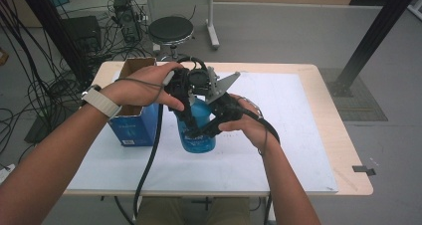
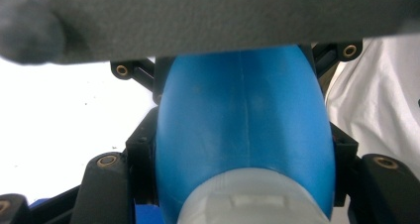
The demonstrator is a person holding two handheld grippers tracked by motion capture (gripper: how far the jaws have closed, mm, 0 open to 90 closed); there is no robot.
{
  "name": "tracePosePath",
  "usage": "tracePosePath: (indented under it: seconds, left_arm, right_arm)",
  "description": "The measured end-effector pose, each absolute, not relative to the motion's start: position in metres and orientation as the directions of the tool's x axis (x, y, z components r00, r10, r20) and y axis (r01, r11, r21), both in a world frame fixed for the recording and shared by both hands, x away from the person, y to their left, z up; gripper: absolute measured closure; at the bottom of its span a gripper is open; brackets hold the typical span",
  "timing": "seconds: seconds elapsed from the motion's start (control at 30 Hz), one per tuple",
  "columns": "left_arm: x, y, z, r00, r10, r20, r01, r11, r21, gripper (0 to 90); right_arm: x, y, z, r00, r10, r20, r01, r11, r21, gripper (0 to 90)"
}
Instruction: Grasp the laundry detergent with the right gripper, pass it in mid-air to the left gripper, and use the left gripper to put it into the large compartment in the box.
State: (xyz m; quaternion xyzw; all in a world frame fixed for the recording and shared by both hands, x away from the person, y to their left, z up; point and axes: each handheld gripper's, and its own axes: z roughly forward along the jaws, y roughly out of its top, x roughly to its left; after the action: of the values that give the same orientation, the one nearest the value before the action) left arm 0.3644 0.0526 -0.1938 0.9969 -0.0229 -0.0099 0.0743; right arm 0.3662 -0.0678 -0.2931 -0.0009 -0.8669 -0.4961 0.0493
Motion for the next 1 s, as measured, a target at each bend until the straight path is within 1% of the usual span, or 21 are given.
tracePosePath:
  seconds: [1.0]
  left_arm:
    - [0.3640, 0.0548, -0.1941, 0.999, -0.042, -0.014, -0.039, -0.988, 0.152, 37.7]
  right_arm:
    - [0.3658, -0.0669, -0.2930, -0.996, -0.046, 0.081, 0.047, 0.508, 0.860, 42.8]
